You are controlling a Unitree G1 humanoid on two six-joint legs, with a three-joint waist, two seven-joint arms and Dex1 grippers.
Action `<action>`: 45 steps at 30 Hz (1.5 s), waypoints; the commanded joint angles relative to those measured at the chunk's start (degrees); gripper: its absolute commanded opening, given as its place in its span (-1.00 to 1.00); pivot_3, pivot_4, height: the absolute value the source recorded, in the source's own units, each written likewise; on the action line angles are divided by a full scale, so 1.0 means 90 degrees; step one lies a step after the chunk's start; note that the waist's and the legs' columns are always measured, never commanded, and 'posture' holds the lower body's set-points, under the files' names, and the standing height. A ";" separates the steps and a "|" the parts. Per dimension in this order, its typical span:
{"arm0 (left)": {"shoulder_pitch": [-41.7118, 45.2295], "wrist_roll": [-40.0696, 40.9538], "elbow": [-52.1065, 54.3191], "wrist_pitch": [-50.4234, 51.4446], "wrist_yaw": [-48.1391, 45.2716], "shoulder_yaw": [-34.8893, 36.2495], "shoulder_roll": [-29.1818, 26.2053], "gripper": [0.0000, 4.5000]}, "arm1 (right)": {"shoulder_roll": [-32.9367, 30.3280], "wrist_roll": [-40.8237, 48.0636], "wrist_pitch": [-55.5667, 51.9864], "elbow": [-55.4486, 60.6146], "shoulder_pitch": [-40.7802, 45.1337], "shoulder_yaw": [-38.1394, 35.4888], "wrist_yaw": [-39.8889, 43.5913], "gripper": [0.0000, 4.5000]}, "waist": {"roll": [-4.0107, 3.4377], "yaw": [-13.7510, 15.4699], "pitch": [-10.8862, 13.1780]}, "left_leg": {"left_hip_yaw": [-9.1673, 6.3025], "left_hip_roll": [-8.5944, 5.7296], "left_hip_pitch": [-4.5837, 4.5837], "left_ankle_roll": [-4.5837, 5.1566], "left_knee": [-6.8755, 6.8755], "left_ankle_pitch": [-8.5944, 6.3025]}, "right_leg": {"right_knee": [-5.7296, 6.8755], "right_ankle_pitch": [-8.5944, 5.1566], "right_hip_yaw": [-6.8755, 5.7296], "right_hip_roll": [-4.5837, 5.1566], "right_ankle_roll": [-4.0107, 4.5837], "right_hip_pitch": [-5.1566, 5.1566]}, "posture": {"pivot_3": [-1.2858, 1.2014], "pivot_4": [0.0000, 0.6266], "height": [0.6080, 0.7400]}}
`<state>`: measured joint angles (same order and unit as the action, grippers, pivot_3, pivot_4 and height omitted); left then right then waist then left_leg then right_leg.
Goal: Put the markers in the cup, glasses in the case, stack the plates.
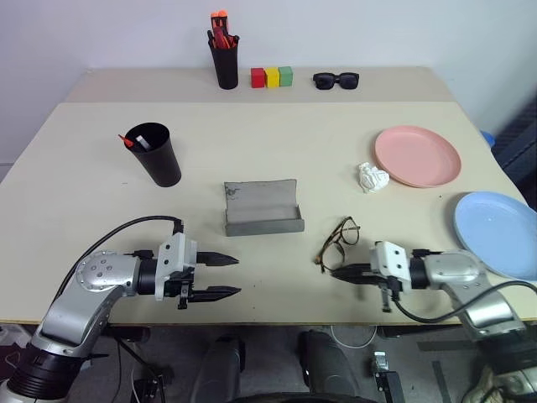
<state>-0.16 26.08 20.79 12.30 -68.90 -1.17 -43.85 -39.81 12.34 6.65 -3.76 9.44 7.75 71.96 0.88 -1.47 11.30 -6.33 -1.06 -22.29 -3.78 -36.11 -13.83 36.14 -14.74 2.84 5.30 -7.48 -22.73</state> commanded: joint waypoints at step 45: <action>-0.0400 0.0031 0.0761 0.0158 0.0965 0.0222 0.0100 0.13 | -0.0022 -0.0578 0.2438 -0.3490 0.3726 0.0520 0.1838 0.98 | -0.0012 0.0029 0.0008 | -0.0002 -0.0003 -0.0006 0.0000 0.0003 0.0000 | -0.0002 0.0004 0.0000 0.0001 -0.0007 -0.0004 | 0.03 -0.52 1.00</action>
<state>-3.18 25.51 25.52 13.55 -60.66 -0.73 -42.42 -39.61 5.60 27.35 -34.81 41.06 13.16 86.66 0.77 -1.21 11.37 -6.34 -1.09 -22.34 -3.78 -36.08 -13.83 36.12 -14.70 2.84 5.31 -7.54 -22.77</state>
